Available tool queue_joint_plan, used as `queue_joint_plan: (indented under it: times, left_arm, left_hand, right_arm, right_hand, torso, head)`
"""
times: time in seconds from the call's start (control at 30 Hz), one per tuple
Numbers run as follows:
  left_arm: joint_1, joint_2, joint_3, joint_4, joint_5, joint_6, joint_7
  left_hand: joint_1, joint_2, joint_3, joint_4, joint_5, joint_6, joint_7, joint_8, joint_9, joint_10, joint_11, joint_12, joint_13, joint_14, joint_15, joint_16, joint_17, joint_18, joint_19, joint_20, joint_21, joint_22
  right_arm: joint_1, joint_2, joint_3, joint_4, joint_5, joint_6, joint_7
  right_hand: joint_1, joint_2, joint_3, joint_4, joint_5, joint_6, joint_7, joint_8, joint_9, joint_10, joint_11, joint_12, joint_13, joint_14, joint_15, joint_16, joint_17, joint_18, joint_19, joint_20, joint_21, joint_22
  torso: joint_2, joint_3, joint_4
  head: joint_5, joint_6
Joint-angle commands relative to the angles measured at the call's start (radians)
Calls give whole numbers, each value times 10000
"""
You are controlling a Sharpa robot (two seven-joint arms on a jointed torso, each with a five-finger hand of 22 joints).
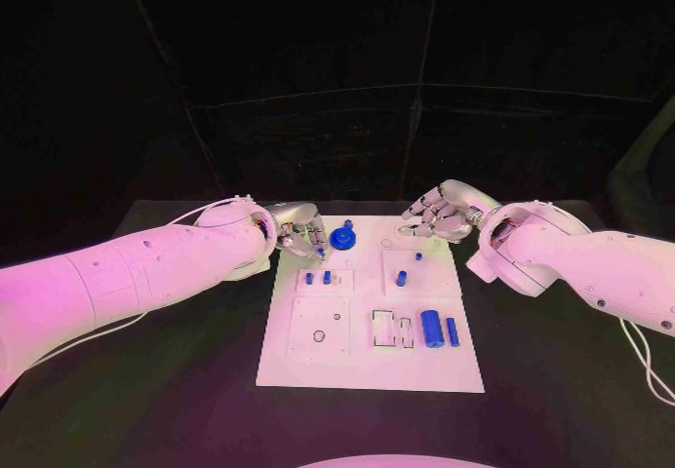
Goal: Assemble the parts on the task board
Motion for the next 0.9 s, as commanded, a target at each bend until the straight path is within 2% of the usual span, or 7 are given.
queue_joint_plan:
  times: [0.03,0.3,0.53,0.9]
  left_arm:
    - [-8,43,-33,-37,-7,303,-62]
    - [-54,92,-82,-41,-13,308,-22]
    - [-62,102,-90,-32,-14,300,-22]
    - [-66,223,-94,-154,-302,231,-68]
  left_hand:
    - [-82,14,52,-6,44,62,10,-56,-13,52,14,-59,-13,274,-4,-7,-8,-132,23,31,34,8]
    - [-96,12,52,-2,44,66,9,-61,-16,60,13,-69,-16,272,-4,-10,-19,-131,19,32,28,3]
    - [-105,15,54,1,45,75,7,-63,-18,74,10,-75,-18,272,-5,-7,-19,-131,19,32,31,8]
    - [-121,12,53,4,43,87,6,-68,-21,91,8,-85,-21,269,-6,-8,-29,-130,14,32,25,4]
  right_arm:
    - [17,9,5,14,15,25,85]
    - [17,17,5,14,15,28,88]
    - [17,15,5,15,15,30,87]
    - [17,26,5,13,15,39,88]
  right_hand:
    - [-70,30,-27,41,27,-78,18,36,4,-38,-5,36,15,30,-41,-31,5,116,-60,10,-37,-4]
    - [-70,30,-27,41,27,-78,18,36,4,-38,-5,36,15,30,-41,-31,5,116,-60,10,-37,-4]
    - [-70,30,-27,41,27,-78,18,36,4,-38,-5,36,15,30,-41,-31,5,116,-60,10,-37,-4]
    - [-70,30,-27,41,27,-78,18,36,4,-38,-5,36,15,30,-41,-31,5,116,-60,10,-37,-4]
  torso:
    - [-2,6,13]
    - [-9,4,1]
    - [-3,5,14]
    - [-2,2,-9]
  head:
    - [-15,-9]
    - [-10,-16]
    - [-21,-27]
    - [-22,-26]
